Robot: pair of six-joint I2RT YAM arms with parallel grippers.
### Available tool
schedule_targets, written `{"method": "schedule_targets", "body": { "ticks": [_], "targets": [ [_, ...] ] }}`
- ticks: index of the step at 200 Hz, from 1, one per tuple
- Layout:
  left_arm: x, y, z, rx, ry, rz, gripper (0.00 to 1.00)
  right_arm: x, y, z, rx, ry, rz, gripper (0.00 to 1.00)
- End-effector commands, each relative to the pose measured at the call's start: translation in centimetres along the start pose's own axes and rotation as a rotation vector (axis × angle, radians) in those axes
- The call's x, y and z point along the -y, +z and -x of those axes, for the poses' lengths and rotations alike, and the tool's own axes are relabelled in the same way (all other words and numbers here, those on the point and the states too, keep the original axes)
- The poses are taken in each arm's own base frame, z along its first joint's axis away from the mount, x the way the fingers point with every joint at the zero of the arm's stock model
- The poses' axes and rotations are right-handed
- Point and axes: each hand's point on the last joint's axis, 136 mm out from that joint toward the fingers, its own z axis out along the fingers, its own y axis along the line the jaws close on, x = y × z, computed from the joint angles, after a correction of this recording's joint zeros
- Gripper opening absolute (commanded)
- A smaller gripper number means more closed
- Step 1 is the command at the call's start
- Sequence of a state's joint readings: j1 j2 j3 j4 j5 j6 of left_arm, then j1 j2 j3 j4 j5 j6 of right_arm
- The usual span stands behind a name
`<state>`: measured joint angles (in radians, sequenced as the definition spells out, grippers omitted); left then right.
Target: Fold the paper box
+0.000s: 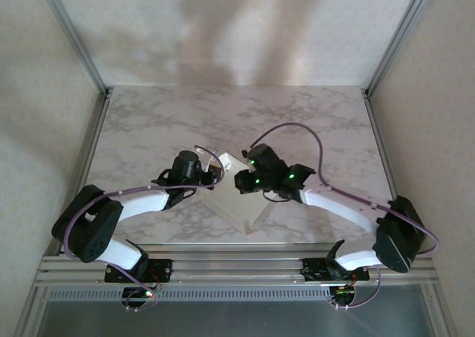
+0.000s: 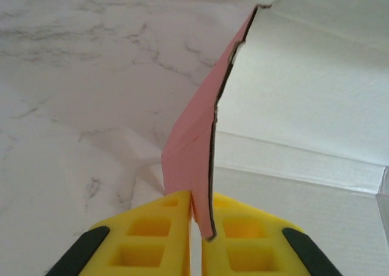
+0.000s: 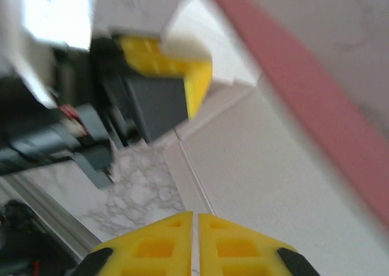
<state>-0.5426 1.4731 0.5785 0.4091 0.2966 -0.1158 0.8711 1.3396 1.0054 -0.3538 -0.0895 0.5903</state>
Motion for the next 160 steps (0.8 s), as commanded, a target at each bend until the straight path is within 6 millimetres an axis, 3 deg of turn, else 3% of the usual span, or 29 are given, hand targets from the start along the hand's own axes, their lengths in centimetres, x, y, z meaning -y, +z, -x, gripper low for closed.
{"method": "schedule_targets", "body": {
  "ticks": [1,19,36,73,94,115,160],
  "targets": [
    [1.7,0.4,-0.6,-0.018,0.041,-0.094,0.11,0.5,-3.9,1.8,0.001,-0.051,0.01,0.14],
    [2.2,0.8,-0.4,-0.021,0.046,-0.124,0.11,1.6,-6.2,4.3,0.037,-0.033,0.008,0.17],
    [2.5,1.4,-0.1,-0.023,0.049,-0.144,0.12,2.3,-7.1,5.9,0.031,-0.022,0.02,0.21],
    [3.1,2.7,1.1,-0.025,0.054,-0.178,0.12,2.9,-5.9,8.3,0.012,-0.053,0.06,0.29],
    [3.2,3.2,1.8,-0.026,0.054,-0.175,0.12,5.3,-4.8,9.5,0.015,-0.036,0.011,0.31],
    [2.9,3.7,2.6,-0.057,0.026,-0.15,0.15,7.7,-3.9,8.9,-0.013,0.023,-0.034,0.39],
    [3.3,5.4,4.8,-0.124,-0.104,-0.181,0.2,11.2,-1.9,6.7,-0.046,0.117,-0.069,0.42]
  ]
}}
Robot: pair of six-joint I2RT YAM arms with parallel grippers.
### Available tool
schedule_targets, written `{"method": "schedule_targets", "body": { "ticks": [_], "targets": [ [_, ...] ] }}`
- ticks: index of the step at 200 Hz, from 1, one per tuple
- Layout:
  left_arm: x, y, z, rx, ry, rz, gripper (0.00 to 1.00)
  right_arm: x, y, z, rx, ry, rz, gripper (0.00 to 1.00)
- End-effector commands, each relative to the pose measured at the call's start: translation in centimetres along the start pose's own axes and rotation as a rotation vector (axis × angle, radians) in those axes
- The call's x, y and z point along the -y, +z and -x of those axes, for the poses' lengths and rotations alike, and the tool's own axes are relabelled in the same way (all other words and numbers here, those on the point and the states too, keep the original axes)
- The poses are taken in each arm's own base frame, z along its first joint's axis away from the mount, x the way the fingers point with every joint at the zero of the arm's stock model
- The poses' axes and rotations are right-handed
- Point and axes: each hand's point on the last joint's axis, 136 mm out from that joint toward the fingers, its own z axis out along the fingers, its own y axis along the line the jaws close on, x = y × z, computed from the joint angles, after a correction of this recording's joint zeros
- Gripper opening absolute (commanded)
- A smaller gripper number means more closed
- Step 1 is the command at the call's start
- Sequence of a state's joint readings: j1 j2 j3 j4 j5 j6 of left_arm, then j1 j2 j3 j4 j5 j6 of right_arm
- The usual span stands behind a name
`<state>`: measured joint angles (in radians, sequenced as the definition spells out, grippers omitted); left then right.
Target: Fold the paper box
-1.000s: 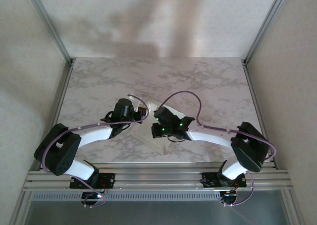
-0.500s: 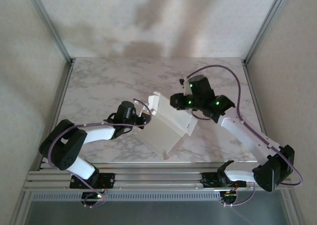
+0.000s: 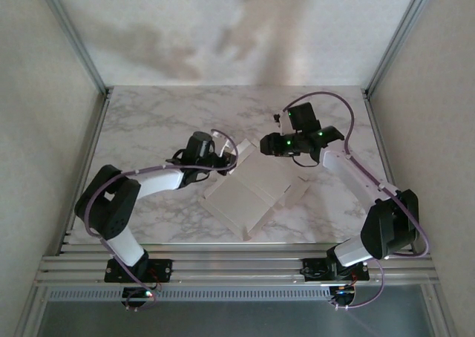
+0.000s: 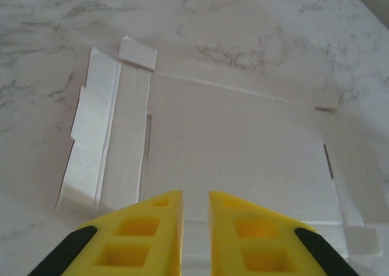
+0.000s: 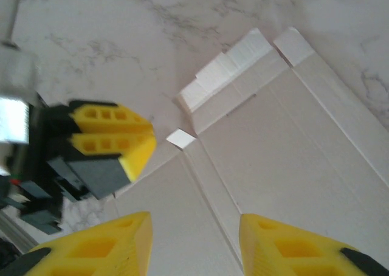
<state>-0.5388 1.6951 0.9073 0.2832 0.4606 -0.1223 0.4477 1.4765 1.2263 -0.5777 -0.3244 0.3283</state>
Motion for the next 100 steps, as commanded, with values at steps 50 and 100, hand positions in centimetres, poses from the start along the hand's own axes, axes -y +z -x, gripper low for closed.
{"method": "schedule_targets", "body": {
  "ticks": [50,100],
  "targets": [
    [0.2,4.7,3.3,-0.125,-0.175,-0.041,0.32,2.4,3.6,-6.5,-0.046,0.199,0.048,0.3],
    [-1.2,9.6,5.2,-0.151,-0.265,-0.026,0.42,6.5,5.7,-8.7,0.011,0.256,-0.096,0.08]
  ]
}}
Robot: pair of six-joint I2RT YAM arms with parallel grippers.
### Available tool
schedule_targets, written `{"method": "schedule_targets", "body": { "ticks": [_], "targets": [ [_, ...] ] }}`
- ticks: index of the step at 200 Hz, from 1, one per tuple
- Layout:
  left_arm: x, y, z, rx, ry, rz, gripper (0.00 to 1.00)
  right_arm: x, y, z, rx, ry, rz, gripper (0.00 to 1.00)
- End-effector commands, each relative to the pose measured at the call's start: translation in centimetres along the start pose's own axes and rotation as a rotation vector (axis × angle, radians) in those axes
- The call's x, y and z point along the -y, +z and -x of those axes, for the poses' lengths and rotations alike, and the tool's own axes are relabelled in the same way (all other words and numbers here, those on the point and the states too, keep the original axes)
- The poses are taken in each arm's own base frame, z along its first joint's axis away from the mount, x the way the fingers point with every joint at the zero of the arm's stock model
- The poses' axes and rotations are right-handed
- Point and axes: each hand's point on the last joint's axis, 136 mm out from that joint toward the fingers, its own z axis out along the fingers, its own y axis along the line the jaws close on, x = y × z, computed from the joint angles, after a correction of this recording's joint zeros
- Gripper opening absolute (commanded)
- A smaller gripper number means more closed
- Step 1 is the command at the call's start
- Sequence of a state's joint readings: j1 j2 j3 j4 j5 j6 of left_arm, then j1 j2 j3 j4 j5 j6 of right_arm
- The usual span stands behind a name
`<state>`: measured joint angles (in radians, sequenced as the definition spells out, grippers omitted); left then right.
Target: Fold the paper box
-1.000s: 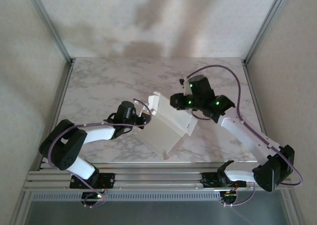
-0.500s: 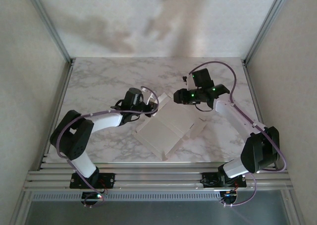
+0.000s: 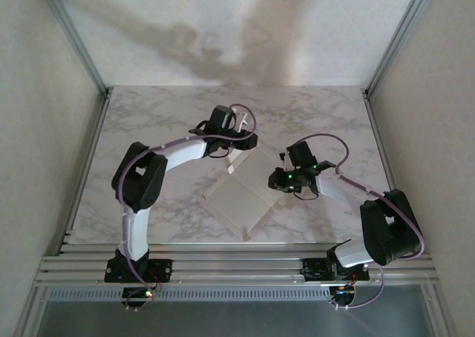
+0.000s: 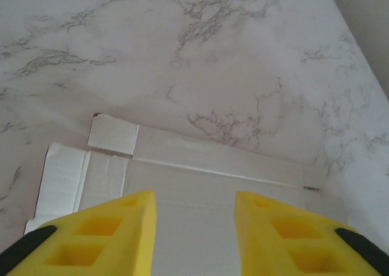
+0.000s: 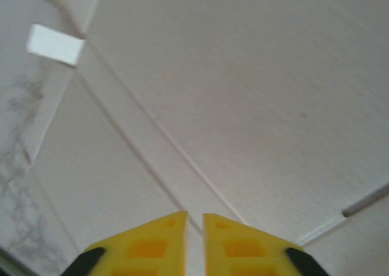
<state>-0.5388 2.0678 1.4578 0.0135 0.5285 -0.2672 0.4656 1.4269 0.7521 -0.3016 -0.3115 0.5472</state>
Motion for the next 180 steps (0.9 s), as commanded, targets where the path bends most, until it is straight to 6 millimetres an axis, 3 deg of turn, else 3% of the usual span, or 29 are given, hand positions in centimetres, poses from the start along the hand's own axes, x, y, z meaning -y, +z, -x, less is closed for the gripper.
{"method": "schedule_targets", "body": {
  "ticks": [1,55,103,133,180],
  "targets": [
    [-0.8,1.5,0.2,-0.046,-0.09,0.012,0.43,-0.2,-0.3,2.9,0.143,0.007,-0.012,0.08],
    [-2.7,4.8,1.1,-0.043,-0.183,0.056,0.58,0.6,0.6,5.3,0.204,0.03,-0.022,0.0],
    [-4.2,6.6,1.5,-0.043,-0.196,0.119,0.59,3.0,1.4,6.8,0.223,0.065,-0.126,0.0],
    [-5.2,6.9,1.5,-0.039,-0.182,0.184,0.59,3.5,1.6,7.6,0.234,0.07,-0.132,0.0],
    [-5.7,7.8,0.3,-0.082,-0.184,0.197,0.6,4.2,2.6,7.2,0.201,0.082,-0.151,0.0]
  ]
}}
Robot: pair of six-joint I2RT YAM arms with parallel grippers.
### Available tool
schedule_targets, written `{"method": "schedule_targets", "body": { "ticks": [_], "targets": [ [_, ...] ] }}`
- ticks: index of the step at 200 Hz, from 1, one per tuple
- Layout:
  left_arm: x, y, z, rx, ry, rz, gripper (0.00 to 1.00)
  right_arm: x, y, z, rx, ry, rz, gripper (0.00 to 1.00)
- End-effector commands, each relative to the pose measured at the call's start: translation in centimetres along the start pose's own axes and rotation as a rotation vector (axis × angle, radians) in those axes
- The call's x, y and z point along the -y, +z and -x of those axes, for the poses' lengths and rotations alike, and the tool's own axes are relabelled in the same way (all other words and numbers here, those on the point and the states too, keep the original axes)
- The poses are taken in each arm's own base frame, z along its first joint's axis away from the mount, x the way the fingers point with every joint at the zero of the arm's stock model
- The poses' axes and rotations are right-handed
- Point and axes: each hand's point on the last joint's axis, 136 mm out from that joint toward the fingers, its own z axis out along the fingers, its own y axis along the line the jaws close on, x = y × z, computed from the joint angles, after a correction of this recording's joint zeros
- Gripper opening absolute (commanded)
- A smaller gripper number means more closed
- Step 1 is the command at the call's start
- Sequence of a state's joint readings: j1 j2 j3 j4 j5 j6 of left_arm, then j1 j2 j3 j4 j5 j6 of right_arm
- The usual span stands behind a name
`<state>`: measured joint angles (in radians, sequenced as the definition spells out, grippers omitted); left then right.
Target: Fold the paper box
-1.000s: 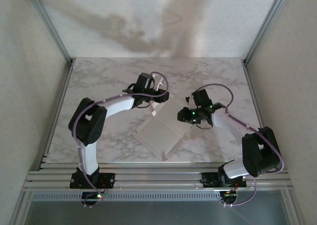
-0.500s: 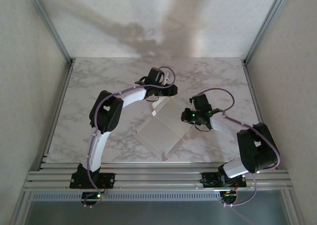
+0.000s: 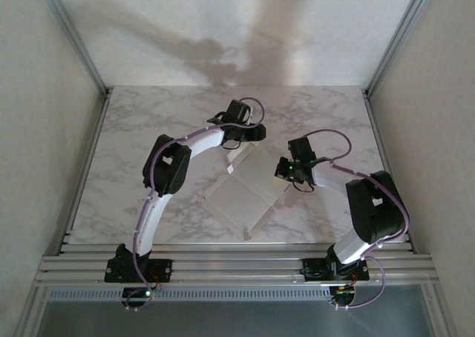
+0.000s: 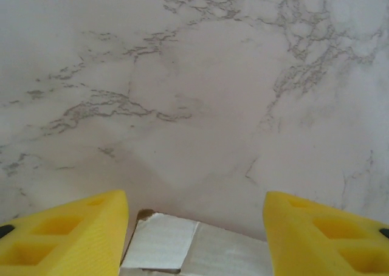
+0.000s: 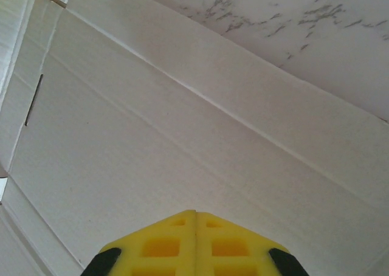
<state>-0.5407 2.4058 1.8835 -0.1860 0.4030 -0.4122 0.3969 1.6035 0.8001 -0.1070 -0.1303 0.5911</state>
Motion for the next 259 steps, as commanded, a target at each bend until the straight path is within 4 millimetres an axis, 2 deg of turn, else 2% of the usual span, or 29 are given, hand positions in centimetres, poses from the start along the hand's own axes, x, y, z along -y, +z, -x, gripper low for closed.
{"method": "schedule_targets", "body": {
  "ticks": [1,42,93,164,215,259],
  "targets": [
    [-0.8,0.8,-1.1,-0.039,-0.002,0.042,0.6,0.1,0.4,0.9,0.015,-0.003,-0.015,0.0],
    [-0.3,1.0,-2.1,-0.095,0.013,0.019,0.58,0.8,1.3,0.0,-0.017,0.01,-0.035,0.0],
    [1.6,0.3,-3.0,-0.151,0.041,-0.06,0.5,1.2,1.6,-0.3,-0.027,0.013,-0.047,0.0],
    [1.8,-0.5,-3.0,-0.169,0.058,-0.046,0.5,1.4,1.9,-0.5,-0.034,0.019,-0.051,0.0],
    [3.4,-1.4,-3.0,-0.18,0.061,-0.093,0.47,1.5,2.0,-0.5,-0.037,0.015,-0.058,0.0],
    [4.1,-1.9,-3.8,-0.209,0.06,-0.09,0.42,1.6,2.2,-0.7,-0.042,0.016,-0.062,0.0]
  ]
}}
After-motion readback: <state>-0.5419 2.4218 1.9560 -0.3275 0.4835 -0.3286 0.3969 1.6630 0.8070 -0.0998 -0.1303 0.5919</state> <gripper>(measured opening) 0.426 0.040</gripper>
